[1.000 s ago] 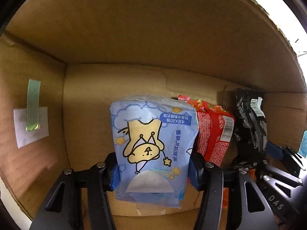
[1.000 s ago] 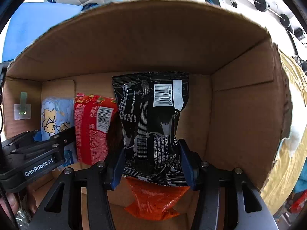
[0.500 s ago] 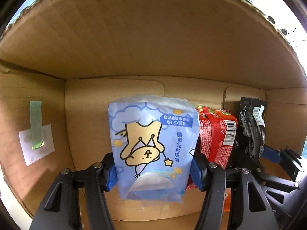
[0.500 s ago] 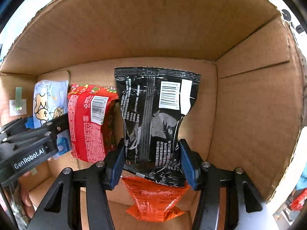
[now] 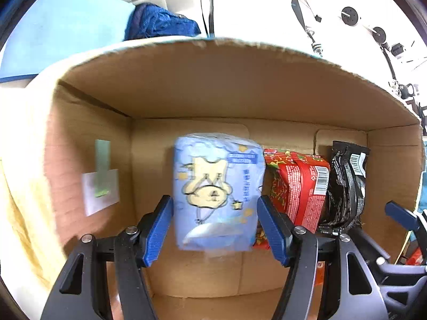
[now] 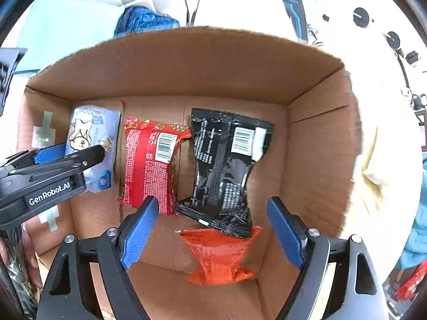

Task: Organize soft objects
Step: 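Raise both open grippers out of the box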

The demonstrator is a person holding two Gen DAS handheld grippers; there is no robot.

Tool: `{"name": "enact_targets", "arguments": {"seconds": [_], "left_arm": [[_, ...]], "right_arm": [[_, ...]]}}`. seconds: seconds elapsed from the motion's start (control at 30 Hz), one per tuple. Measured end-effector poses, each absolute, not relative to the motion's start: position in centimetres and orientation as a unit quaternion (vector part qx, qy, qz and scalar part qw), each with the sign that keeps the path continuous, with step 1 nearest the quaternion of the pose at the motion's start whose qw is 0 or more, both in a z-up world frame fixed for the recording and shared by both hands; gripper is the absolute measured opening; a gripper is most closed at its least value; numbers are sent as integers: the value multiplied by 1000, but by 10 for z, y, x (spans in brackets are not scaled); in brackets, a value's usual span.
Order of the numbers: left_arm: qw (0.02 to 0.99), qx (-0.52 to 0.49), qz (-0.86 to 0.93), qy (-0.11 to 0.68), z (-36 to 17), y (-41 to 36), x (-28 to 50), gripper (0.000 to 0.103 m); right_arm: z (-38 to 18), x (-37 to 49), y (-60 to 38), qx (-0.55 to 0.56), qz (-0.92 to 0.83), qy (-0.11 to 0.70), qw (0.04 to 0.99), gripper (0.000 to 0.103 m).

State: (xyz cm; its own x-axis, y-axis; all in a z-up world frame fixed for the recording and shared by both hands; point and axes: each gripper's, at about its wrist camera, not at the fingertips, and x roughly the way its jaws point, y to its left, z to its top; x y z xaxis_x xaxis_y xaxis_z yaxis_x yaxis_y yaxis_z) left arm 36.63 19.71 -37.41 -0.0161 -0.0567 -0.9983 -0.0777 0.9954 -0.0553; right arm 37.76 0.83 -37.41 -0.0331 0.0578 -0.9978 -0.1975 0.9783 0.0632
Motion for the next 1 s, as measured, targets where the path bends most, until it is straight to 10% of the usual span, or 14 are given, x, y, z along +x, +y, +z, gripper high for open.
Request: {"name": "enact_targets", "arguments": {"seconds": [0.5, 1.0], "left_arm": [[779, -43, 59, 623, -276, 227, 317, 103], [835, -52, 46, 545, -194, 193, 243, 103]], "right_arm": [[-316, 325, -21, -19, 87, 679, 728, 103], [-225, 257, -39, -9, 87, 622, 778, 103]]}}
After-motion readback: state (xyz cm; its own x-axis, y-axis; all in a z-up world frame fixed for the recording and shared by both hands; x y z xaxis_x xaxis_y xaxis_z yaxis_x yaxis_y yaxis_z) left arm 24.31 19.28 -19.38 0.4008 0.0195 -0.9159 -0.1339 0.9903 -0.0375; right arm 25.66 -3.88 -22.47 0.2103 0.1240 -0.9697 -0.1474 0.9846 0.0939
